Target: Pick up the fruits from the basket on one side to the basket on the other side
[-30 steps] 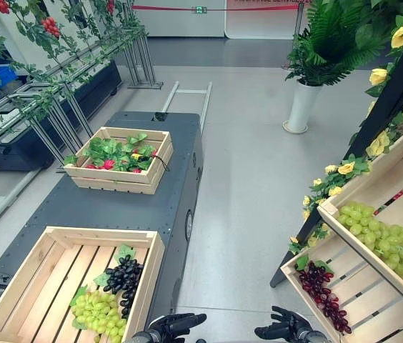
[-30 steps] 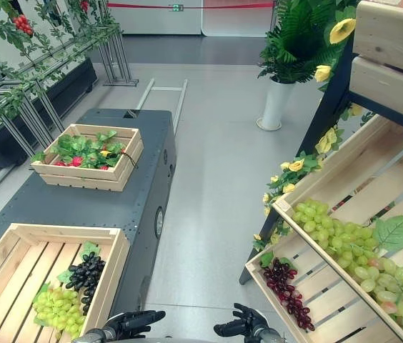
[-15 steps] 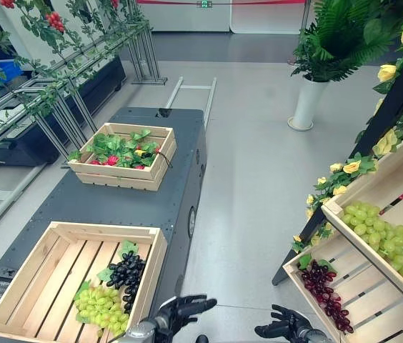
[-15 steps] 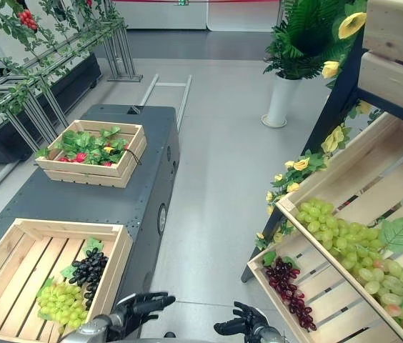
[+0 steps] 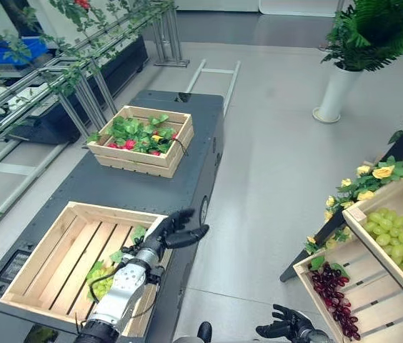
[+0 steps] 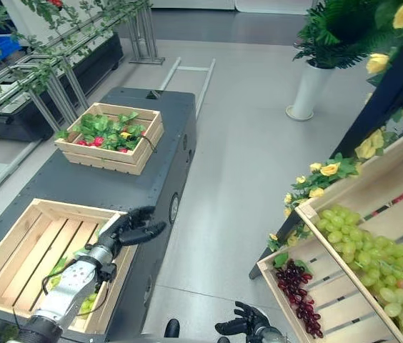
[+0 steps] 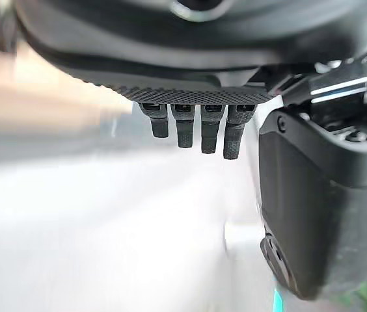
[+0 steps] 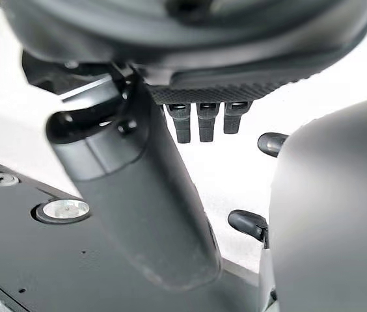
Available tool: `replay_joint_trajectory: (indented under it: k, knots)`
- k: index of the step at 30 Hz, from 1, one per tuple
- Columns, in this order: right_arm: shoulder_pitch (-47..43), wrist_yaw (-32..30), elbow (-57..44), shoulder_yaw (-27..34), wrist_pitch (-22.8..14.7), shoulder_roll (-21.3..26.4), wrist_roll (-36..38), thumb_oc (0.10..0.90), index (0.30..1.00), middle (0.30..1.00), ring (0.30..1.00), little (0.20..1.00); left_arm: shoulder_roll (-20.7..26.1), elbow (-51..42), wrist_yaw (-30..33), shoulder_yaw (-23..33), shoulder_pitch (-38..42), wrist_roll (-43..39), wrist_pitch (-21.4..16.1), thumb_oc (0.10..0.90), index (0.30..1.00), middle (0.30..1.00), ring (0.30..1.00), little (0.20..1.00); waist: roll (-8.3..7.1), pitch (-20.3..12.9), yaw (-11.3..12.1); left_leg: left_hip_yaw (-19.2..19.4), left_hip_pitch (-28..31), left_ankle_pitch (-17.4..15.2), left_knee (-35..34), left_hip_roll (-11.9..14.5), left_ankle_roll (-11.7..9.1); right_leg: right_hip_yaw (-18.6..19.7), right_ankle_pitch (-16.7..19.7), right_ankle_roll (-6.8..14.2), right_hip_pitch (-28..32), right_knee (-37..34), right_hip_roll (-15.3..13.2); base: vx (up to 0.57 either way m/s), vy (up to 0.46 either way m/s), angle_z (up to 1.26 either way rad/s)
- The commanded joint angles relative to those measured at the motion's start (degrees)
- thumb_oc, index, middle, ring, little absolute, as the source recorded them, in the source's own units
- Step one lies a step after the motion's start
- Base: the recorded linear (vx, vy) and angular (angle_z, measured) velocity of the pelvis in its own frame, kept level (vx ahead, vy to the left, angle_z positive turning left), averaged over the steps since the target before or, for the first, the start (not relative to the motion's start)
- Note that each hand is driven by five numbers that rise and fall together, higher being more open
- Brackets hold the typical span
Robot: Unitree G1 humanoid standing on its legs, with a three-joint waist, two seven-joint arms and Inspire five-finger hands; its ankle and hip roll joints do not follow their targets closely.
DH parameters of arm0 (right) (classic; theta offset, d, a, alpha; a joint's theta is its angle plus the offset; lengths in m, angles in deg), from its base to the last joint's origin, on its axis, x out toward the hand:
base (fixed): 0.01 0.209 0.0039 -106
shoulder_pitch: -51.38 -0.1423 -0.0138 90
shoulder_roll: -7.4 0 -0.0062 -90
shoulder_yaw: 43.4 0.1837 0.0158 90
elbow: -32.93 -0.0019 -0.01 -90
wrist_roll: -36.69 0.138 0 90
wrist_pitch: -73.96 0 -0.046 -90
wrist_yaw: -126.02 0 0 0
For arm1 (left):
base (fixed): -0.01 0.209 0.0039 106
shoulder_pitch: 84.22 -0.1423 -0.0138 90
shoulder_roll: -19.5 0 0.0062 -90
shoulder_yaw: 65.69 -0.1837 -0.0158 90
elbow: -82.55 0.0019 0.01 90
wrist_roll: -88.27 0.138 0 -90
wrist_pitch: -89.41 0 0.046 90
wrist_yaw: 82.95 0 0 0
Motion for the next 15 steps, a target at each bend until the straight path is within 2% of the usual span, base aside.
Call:
replay_joint_trajectory:
  k: [1, 6, 10, 15]
  knots:
    - [0.17, 0.75, -1.61, -0.74, -3.73, 0.61, 0.68, 0.800, 0.900, 0.900, 0.900, 0.900, 6.31, -5.53, 8.28, 6.38, 4.32, 9.84, -6.84, 0.800, 0.900, 0.900, 0.900, 0.900, -2.42, -0.03, 1.67, 1.90, 0.47, -5.62, 0.79, -3.43, 1.22, 0.77, -0.20, 0.22, -2.88, 1.79, -0.26, 0.05, 0.006, 0.15]
    - [1.03, 1.51, -1.83, -1.37, -4.69, 1.04, -1.34, 0.800, 0.900, 0.900, 0.900, 0.900, 9.81, -5.07, 15.36, 9.84, 2.25, 16.71, -6.34, 0.800, 0.900, 0.900, 0.900, 0.900, -2.62, 1.03, 2.29, 1.89, -0.69, -5.33, 1.72, -3.44, 1.22, 0.16, -1.08, -0.17, -4.08, 3.92, 0.03, 0.03, 0.021, 0.15]
    - [0.33, 1.81, -2.66, -2.46, -5.84, 2.51, -0.52, 0.800, 0.900, 0.900, 0.900, 0.900, 14.76, -1.83, 20.87, 11.47, 1.90, 23.94, -5.46, 0.800, 0.900, 0.900, 0.900, 0.900, -2.72, 3.70, 2.94, 1.33, -3.57, -5.32, 4.96, -3.60, 1.23, -0.50, -1.76, -0.73, -6.62, 7.17, 0.03, -0.02, 0.024, 0.11]
    - [-0.60, 2.80, -2.98, -2.73, -8.33, 3.66, 0.41, 0.800, 0.900, 0.900, 0.900, 0.900, 21.12, 1.77, 22.06, 12.76, 1.59, 28.45, -3.22, 0.800, 0.900, 0.900, 0.900, 0.900, -2.41, 6.03, 3.58, 0.72, -4.99, -4.21, 4.07, -3.42, 0.90, -1.46, -2.01, -0.92, -8.13, 7.73, 0.49, -0.05, 0.033, 0.14]
